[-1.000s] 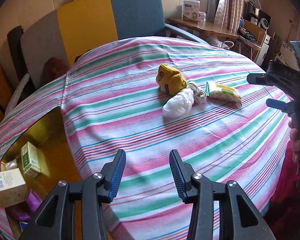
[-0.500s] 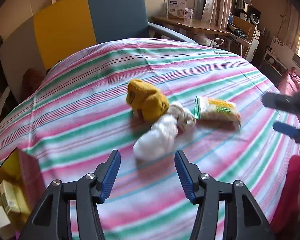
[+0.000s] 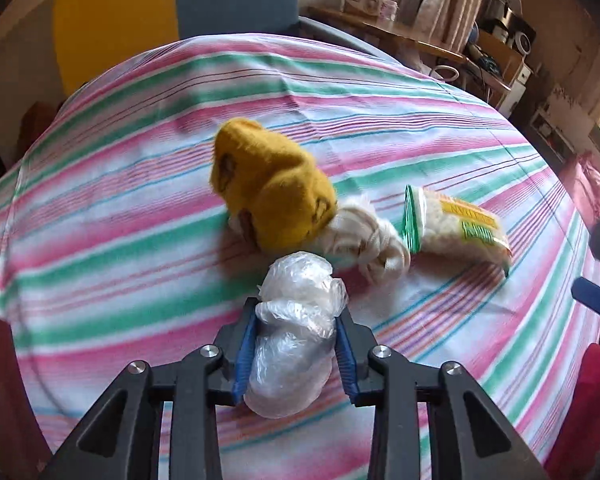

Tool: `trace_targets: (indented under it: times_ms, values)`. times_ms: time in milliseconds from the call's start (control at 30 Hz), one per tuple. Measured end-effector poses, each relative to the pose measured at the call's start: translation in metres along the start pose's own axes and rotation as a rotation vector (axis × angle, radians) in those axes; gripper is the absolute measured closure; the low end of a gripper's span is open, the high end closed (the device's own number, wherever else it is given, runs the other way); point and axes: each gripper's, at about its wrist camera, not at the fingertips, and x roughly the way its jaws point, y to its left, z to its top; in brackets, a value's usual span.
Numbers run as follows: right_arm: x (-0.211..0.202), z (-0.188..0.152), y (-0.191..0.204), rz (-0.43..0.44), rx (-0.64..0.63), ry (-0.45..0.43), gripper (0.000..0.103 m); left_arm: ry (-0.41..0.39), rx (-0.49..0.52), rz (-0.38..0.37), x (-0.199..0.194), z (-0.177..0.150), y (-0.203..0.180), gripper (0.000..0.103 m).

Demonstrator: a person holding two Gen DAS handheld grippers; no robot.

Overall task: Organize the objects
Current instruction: 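Lift the plastic bag with the left gripper while the right gripper reaches for the white socks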

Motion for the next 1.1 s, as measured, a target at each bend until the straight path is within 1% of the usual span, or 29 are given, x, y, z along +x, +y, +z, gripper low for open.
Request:
trace_targets:
  times_ms: [67,167,300,400,467,567,733,1100]
  values:
    - [0.001,0.0,0.002,0.001,-0.007,0.002,0.0,-0.007,-0.004,0.02,-0.008,-0.012,0.0,0.068]
    - [0.001,-0.002,0.006,0.002,-0.03,0.008,0.0,-0.029,-0.001,0.031,-0.023,-0.037,-0.003,0.067]
    - [0.004,-0.005,0.009,0.001,-0.052,0.027,0.0,-0.066,-0.01,0.065,-0.045,-0.076,-0.008,0.067]
    - [0.004,-0.007,0.012,0.0,-0.073,0.03,0.0,-0.116,-0.002,0.083,-0.051,-0.1,-0.011,0.065]
    - [0.004,-0.009,0.014,-0.002,-0.086,0.03,0.0,-0.151,0.002,0.096,-0.052,-0.108,-0.014,0.065]
    - [0.006,-0.011,0.017,-0.014,-0.101,0.032,0.003,-0.164,0.004,0.104,-0.05,-0.108,-0.016,0.065]
    - [0.008,-0.013,0.019,-0.03,-0.119,0.039,0.007,-0.179,-0.008,0.085,-0.053,-0.111,-0.013,0.065]
    - [0.017,-0.018,0.027,-0.049,-0.171,0.068,0.01,-0.19,-0.006,0.083,-0.05,-0.112,-0.012,0.064]
